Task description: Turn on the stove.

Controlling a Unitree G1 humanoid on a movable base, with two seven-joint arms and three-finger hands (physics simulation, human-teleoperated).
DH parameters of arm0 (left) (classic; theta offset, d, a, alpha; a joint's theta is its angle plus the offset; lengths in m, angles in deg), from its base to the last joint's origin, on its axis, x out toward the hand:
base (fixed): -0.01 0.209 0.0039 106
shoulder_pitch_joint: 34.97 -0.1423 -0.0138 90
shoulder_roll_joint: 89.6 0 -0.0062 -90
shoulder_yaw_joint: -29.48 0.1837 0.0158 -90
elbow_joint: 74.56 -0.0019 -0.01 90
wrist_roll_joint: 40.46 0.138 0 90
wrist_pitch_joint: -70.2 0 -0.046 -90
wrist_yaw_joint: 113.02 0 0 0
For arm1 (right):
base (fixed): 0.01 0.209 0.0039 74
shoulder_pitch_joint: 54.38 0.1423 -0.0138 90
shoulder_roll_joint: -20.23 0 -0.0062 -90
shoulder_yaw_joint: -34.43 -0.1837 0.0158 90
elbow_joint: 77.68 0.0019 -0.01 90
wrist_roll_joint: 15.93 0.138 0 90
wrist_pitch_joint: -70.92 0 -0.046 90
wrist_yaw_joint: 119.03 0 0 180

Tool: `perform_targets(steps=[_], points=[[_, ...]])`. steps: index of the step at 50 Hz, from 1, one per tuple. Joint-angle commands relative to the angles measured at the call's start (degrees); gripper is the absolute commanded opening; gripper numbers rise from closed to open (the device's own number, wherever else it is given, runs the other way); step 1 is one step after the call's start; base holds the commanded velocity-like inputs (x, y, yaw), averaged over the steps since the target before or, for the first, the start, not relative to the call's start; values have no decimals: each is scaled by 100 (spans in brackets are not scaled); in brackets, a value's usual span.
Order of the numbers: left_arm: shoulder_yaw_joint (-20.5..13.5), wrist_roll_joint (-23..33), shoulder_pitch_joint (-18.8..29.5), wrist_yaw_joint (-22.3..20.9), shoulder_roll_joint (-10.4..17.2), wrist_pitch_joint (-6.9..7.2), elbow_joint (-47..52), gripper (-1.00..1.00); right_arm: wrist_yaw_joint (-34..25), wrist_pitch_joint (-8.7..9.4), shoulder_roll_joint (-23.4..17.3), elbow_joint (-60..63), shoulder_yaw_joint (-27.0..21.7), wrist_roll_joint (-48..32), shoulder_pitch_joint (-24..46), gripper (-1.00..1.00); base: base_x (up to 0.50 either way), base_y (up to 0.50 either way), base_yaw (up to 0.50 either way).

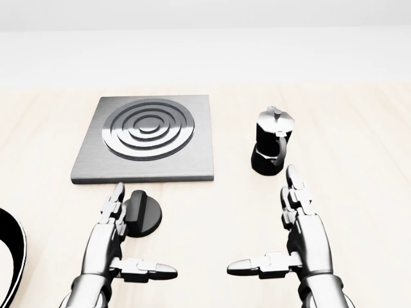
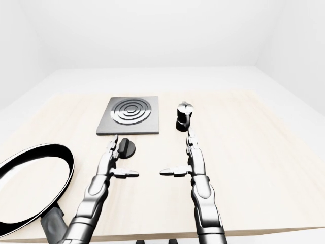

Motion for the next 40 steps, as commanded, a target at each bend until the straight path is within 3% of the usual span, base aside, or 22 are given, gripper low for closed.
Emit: perform_targets(steps=[1,18,19,24,25,27,28,29,33,34,37,38,40], points=[[123,97,-59,-57,-84,-47,-86,100,-1,8,0,-8,0,-2,7,100,0,0,0],[277,205,-142,-116,-184,-47,-117,100,7,-24,1,-61,0,-1,24,100,0,0,0],[497,329,-398,-164,-267,215,451,100,6,-42,-3,-115,-12,7,52,100,0,0,0],[724,454,-604,-231,-336,450,943,100,7,0,-4,-72,-9,12,48,100,0,0,0],[849,518,-711,-244,-374,616,1227,100,5,-17,-7,-99,-16,16,55,100,0,0,0],[862,518,-720,-242,-372,632,1252,100,5,-18,-7,-101,-17,17,56,100,0,0,0],[1028,610,-787,-250,-418,641,1351,100,5,-35,-7,-121,-20,19,58,100,0,0,0],[1099,643,-822,-251,-439,830,1580,100,6,-17,-6,-97,-17,20,52,100,0,0,0],[1123,637,-802,-236,-437,862,1598,100,6,-19,-6,-99,-17,20,51,100,0,0,0],[1191,656,-733,-240,-477,793,1472,100,2,-5,-10,-83,-22,25,46,100,0,0,0],[1197,655,-727,-238,-478,787,1461,100,1,-4,-10,-82,-22,25,46,100,0,0,0],[1352,737,-832,-252,-512,950,1693,100,-5,-42,-11,-133,-27,29,54,100,0,0,0],[1369,735,-839,-248,-508,953,1712,100,-6,-45,-11,-137,-27,30,55,100,0,0,0]])
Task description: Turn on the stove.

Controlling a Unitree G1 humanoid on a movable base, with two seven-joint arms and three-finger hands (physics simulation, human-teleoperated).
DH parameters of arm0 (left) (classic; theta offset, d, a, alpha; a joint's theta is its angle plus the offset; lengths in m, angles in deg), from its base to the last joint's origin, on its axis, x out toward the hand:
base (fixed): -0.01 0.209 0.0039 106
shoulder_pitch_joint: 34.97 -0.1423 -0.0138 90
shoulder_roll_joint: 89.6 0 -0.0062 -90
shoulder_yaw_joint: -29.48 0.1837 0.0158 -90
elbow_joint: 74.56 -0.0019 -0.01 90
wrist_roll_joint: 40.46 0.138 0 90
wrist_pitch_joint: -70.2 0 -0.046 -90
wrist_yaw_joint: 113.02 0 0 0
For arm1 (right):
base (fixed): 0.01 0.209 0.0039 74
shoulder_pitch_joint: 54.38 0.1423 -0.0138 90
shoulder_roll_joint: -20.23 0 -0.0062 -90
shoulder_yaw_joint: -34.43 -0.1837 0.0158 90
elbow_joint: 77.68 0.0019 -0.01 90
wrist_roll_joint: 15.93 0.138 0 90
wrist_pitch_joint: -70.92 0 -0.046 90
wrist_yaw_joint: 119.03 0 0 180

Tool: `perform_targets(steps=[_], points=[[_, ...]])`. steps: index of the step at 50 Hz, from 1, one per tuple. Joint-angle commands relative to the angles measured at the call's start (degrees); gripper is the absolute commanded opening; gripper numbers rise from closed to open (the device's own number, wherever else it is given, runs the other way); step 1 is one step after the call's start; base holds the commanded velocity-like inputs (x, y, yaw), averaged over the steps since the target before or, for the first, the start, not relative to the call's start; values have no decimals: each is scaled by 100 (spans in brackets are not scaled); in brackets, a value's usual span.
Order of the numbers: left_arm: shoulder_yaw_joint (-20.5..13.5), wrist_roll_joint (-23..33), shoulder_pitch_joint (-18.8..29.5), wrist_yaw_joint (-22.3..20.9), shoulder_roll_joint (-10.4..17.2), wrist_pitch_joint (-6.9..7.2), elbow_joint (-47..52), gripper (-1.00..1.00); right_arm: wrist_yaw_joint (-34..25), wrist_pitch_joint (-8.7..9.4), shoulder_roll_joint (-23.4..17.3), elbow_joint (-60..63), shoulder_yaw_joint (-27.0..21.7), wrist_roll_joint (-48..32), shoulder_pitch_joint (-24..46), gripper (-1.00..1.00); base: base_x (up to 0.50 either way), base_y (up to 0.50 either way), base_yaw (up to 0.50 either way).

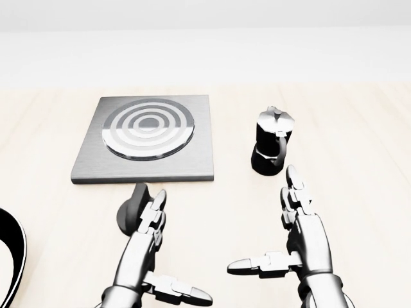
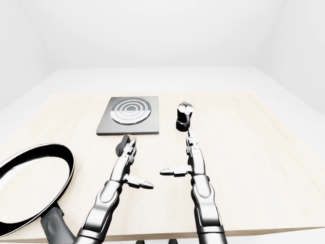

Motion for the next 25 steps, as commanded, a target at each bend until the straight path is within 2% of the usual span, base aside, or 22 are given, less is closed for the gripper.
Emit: perform_targets(steps=[1,8,9,12,13,25], points=[[446,155,-197,-74,-119,253,484,100,-10,10,-2,10,-1,8,-10,100,0,0,0],[484,154,-223,-73,-103,281,667,100,-12,-14,-1,-3,0,5,-17,100,0,0,0],[394,260,-333,28,-29,281,2057,100,-17,-44,-1,-60,-1,6,0,100,0,0,0],[426,269,-346,57,29,281,2294,100,-17,-53,-2,-78,-2,6,10,100,0,0,0],[436,375,-378,67,85,281,2841,100,-20,-58,-1,-95,0,5,12,100,0,0,0],[441,471,-382,72,182,281,3636,100,-21,-32,-1,-64,6,2,2,100,0,0,0]])
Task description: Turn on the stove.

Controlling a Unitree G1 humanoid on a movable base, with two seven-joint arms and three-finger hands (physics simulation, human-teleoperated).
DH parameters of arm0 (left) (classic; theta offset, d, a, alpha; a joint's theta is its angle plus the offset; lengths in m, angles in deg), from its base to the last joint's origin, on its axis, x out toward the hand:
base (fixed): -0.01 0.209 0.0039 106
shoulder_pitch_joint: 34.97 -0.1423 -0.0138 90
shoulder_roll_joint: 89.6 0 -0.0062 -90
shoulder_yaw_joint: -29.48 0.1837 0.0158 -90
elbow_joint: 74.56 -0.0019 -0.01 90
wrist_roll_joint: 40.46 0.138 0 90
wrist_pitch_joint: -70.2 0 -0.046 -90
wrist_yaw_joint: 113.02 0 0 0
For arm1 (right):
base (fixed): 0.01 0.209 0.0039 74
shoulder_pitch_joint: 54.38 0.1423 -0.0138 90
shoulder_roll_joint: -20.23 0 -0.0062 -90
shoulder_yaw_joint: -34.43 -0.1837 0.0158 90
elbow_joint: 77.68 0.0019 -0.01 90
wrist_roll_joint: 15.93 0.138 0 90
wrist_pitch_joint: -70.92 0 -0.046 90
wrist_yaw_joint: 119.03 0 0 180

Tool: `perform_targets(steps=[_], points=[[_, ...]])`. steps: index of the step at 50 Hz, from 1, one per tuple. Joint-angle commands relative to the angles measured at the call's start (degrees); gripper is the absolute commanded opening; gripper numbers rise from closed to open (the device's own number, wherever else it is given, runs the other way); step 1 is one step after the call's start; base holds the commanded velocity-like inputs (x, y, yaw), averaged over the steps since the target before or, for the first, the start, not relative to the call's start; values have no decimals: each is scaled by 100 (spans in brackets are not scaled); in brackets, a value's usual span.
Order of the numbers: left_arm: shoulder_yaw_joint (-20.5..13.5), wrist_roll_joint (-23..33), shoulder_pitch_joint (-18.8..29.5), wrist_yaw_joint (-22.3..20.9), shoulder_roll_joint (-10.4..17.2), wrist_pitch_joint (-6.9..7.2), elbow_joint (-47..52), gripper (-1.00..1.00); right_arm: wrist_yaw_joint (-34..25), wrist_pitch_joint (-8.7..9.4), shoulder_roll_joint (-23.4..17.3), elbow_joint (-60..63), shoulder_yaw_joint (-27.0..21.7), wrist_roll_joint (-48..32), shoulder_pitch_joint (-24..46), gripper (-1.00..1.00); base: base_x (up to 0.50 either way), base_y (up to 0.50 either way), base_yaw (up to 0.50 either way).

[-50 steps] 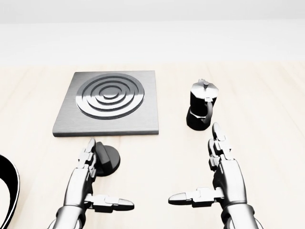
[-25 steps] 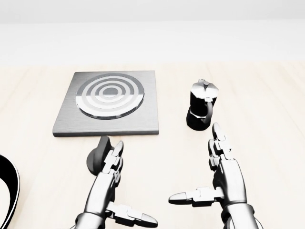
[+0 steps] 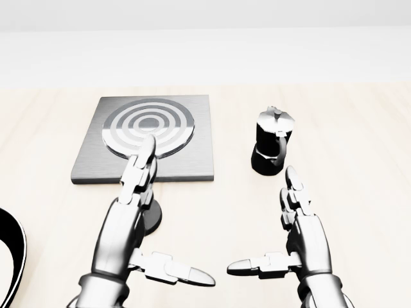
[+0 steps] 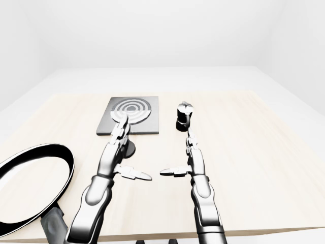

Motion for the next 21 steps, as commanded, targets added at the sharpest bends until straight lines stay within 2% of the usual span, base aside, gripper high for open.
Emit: perform_targets(steps=[1,6,7,9,21], points=[[41,132,-64,14,88,0,1046,100,-4,8,1,8,6,-4,-6,100,0,0,0],[43,129,-63,17,92,0,1048,100,-4,8,1,8,6,-4,-7,100,0,0,0],[112,229,-104,-32,112,0,1566,100,-4,20,3,26,8,-4,-19,100,0,0,0],[118,245,-98,-30,122,0,1777,100,-5,23,3,27,10,-6,-20,100,0,0,0],[97,349,-114,-81,192,0,2360,100,-6,52,7,71,17,-8,-36,100,0,0,0]])
